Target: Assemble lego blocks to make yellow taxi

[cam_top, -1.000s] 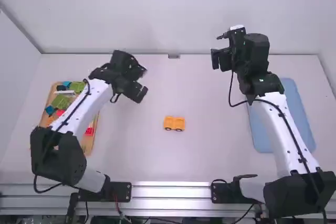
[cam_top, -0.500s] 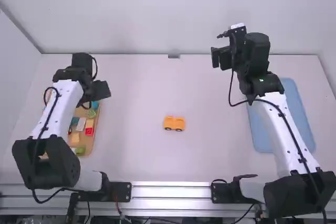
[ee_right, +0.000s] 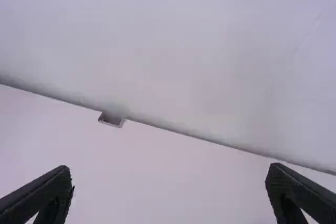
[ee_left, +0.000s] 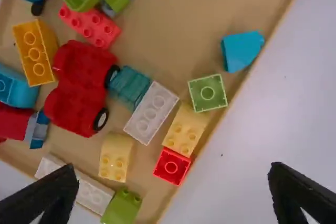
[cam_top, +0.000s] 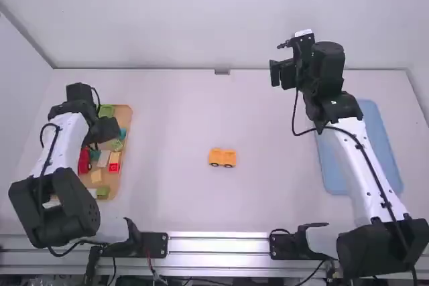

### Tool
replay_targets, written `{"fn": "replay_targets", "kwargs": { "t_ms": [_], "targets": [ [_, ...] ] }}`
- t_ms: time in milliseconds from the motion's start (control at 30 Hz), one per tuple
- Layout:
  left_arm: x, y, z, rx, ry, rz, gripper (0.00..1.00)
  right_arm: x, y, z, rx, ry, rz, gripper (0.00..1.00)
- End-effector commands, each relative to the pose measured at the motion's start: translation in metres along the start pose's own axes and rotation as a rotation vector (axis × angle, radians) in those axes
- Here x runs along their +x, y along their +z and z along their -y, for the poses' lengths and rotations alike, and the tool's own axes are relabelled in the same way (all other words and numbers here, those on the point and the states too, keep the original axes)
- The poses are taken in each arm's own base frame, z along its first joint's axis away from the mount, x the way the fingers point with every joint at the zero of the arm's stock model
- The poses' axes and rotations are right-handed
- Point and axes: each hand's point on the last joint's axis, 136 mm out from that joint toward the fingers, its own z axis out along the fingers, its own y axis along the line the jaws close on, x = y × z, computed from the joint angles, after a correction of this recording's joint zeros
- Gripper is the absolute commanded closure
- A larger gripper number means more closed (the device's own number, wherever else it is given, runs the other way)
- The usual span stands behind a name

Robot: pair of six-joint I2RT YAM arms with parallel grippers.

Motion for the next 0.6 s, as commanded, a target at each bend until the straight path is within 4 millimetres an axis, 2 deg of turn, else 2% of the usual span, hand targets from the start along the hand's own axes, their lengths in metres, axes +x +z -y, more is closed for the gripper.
{"fn": "replay_targets", "kwargs": {
  "t_ms": [0, 133, 233, 367, 567],
  "targets": [
    [0.006, 0.011, -0.002, 0.044, 0.095, -0.043, 0.15, -0.016, -0.003, 0.003, 0.009, -0.002, 0.034, 0.02],
    [0.014, 0.024, -0.01, 0.067, 0.149, -0.097, 0.21, -0.016, -0.003, 0.003, 0.009, -0.002, 0.034, 0.02],
    [0.018, 0.038, -0.017, 0.068, 0.166, -0.139, 0.33, -0.016, -0.003, 0.003, 0.009, -0.002, 0.034, 0.02],
    [0.022, 0.052, -0.004, 0.162, 0.279, -0.165, 0.42, -0.016, -0.003, 0.003, 0.009, -0.002, 0.034, 0.02],
    [0.025, 0.066, -0.002, 0.161, 0.303, -0.194, 0.46, -0.019, -0.003, 0.003, 0.011, -0.002, 0.045, 0.02]
  ]
}}
